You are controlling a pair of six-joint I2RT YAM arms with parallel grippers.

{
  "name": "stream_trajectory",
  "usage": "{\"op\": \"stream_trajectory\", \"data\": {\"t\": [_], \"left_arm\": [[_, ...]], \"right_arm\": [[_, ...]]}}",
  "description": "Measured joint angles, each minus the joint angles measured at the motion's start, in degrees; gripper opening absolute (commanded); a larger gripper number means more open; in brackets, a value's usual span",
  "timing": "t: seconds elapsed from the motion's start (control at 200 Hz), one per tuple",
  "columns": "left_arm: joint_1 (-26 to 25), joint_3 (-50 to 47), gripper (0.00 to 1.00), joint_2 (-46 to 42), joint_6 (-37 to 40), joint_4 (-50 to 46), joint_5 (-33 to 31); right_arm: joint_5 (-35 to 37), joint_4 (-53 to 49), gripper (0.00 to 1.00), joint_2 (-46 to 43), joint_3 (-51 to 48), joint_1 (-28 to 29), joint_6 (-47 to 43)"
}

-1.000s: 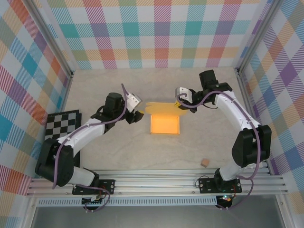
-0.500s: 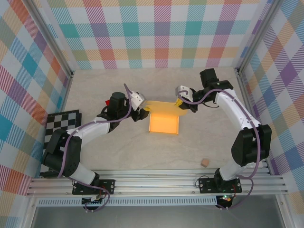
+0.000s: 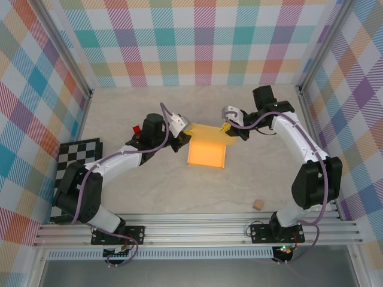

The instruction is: Fold the paper box

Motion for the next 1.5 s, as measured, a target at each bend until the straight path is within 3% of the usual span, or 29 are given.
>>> {"op": "stream_trajectory", "data": {"t": [0.07, 0.115, 0.195, 0.235, 0.295, 0.365, 0.565, 0.685, 0.925, 1.235, 1.5], "left_arm": [[-0.63, 0.37, 0.03, 0.33, -1.55, -0.33, -1.49], [-0.92, 0.87, 0.00, 0.74, -2.93, -0.37, -2.69], [-1.70, 1.99, 0.00, 1.53, -6.12, -0.35, -5.49], [-2.43, 2.84, 0.00, 2.05, -7.80, -0.35, -7.28], [-3.32, 3.61, 0.00, 2.40, -9.40, -0.26, -9.44], [-3.87, 3.63, 0.00, 2.45, -9.99, -0.02, -11.28], [-4.13, 3.39, 0.00, 2.45, -7.56, -1.62, -13.70], [-4.13, 2.62, 0.00, 2.45, -5.81, -2.78, -14.01], [-4.13, 2.05, 0.00, 2.38, -2.78, -3.39, -11.34], [-4.13, -1.16, 0.00, -1.81, 1.49, -3.48, -3.87], [-4.13, -1.88, 0.00, -3.54, 1.57, -2.93, -1.86]], "right_arm": [[0.98, 1.31, 0.06, 0.00, -0.11, -0.13, 1.99], [1.64, 2.64, 0.15, 0.00, -0.37, -0.15, 3.45], [2.56, 6.01, 0.22, -0.09, -1.36, -0.02, 7.45], [3.19, 7.56, 0.33, -0.09, -1.75, 0.09, 9.44], [4.22, 9.44, 0.35, -0.09, -2.12, 0.07, 13.25], [5.40, 12.13, 0.52, -0.37, -2.75, -0.20, 18.34], [9.22, 22.75, 0.60, -6.69, -10.62, -6.01, 36.81], [8.66, 28.92, 0.60, -11.58, -17.20, -11.28, 41.40], [-1.42, 33.03, 0.60, -7.37, -24.87, -12.55, 30.36], [-9.07, 26.71, 0.59, 3.08, -15.76, -13.05, 12.76], [-12.92, 20.44, 0.55, 6.27, -13.18, -13.25, 5.38]]}}
